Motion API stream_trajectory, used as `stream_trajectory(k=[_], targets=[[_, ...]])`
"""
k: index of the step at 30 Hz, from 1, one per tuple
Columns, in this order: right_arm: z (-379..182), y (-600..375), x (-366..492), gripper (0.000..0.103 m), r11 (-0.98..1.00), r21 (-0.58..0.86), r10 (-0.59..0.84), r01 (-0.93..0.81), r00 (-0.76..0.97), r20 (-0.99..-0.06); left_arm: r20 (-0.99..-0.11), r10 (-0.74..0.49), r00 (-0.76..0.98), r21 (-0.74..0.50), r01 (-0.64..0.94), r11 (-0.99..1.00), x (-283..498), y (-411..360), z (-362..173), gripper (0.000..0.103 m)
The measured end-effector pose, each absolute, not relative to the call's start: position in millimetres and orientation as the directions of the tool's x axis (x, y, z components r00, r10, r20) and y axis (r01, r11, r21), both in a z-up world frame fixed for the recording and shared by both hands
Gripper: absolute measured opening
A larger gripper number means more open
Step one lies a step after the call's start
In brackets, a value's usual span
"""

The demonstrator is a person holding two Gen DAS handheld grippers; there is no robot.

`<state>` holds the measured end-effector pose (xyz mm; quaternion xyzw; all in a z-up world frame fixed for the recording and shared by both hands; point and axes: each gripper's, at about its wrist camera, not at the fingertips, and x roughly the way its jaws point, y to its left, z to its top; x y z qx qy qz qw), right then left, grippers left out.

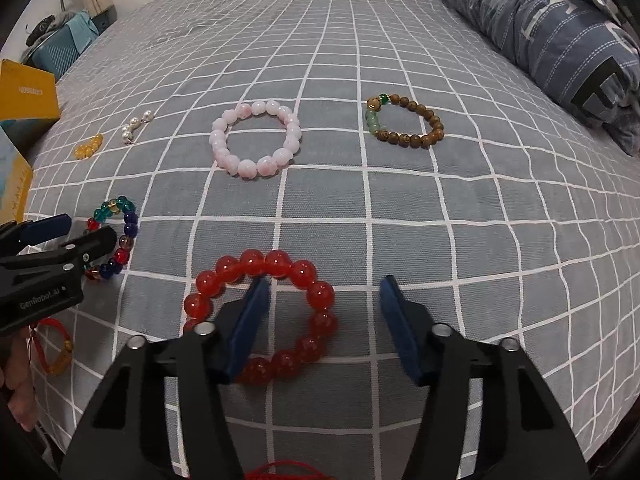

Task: Organize jewelry
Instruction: 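Grasp multicolour bead bracelet with left tool while right tool grasps red bead bracelet, then lift both bracelets and carry them over the white box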

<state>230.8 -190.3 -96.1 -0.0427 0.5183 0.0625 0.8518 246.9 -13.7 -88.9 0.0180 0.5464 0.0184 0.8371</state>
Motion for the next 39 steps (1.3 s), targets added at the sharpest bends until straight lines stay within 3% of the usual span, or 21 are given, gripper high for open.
stream_trajectory(k=[3, 7, 9, 11, 18, 39], targets=[[-95, -190, 230, 0.042, 0.988, 0.0, 0.071, -0.153, 0.454, -0.888, -0.91, 0.049, 0.411, 0.048, -0.012, 0.999, 243, -15, -86, 0.061], [-95, -185, 227, 0.021, 0.985, -0.002, 0.079, -0.173, 0.455, -0.887, -0.902, 0.07, 0.425, 0.068, -0.019, 0.997, 234, -20, -83, 0.042], [-95, -185, 227, 0.019, 0.985, -0.001, 0.078, -0.171, 0.457, -0.886, -0.903, 0.07, 0.425, 0.067, -0.022, 0.997, 230, -17, -81, 0.034], [-95, -185, 227, 0.018, 0.986, 0.001, 0.079, -0.169, 0.458, -0.885, -0.902, 0.071, 0.425, 0.063, -0.031, 0.998, 227, -13, -79, 0.01], [-93, -186, 227, 0.013, 0.986, 0.004, 0.081, -0.164, 0.46, -0.884, -0.899, 0.029, 0.437, 0.017, -0.032, 0.999, 224, -4, -75, 0.009], [-58, -181, 215, 0.013, 0.989, 0.04, 0.115, -0.145, 0.548, -0.829, -0.828, -0.035, 0.56, -0.068, -0.039, 0.997, 187, 3, -19, 0.009]])
